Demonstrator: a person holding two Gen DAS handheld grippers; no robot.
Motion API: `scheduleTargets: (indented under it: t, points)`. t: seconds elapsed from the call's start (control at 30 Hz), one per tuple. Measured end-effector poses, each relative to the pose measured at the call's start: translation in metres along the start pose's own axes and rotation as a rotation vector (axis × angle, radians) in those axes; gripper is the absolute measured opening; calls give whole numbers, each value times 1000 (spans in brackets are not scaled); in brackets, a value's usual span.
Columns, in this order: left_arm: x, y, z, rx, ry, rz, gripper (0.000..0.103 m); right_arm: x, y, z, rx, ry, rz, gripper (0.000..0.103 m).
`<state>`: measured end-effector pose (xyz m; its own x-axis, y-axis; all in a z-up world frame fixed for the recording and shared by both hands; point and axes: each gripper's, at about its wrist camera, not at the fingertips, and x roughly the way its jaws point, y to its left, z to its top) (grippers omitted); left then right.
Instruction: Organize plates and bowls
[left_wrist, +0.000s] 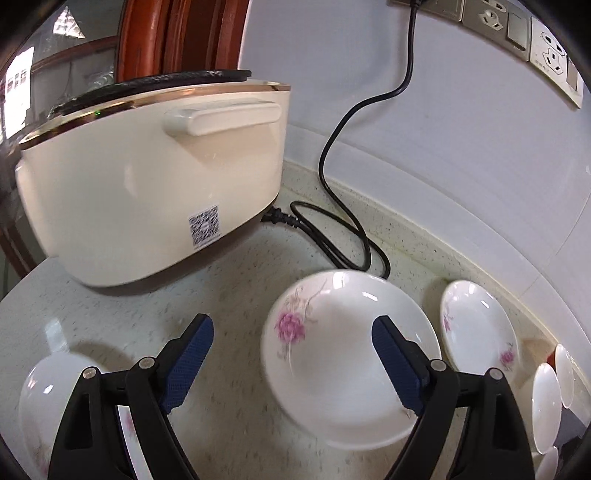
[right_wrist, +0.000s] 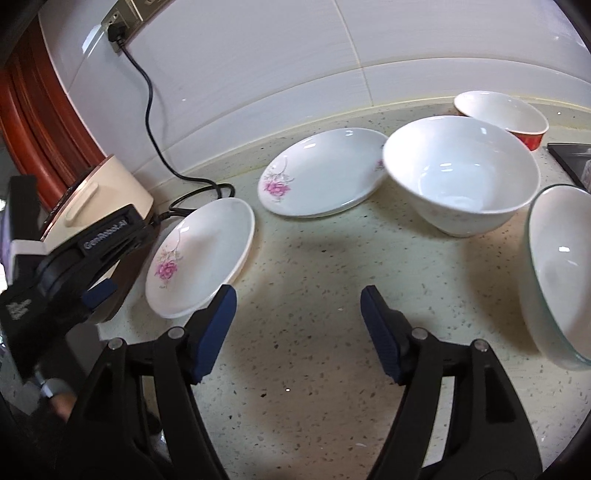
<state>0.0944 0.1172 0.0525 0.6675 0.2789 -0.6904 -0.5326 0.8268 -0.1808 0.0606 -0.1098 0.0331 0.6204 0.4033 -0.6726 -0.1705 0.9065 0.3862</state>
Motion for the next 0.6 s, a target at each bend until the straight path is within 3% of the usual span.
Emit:
scheduleTargets:
  t: [0.1,0.37,0.5,0.6]
  points:
    - [8,8,0,18,-25,-44,89,5,4,-3,-7,9,15,73]
    - [23,24,1,-57,32,-116,89,4,8,-7,-15,-29,58,73]
    - [31,25,0,-78,76,-147,89,7,6,-6,0,-22,80,61]
    - [37,27,-1,-94,100,-169,89,11,9,-4,-2,-9,103,60]
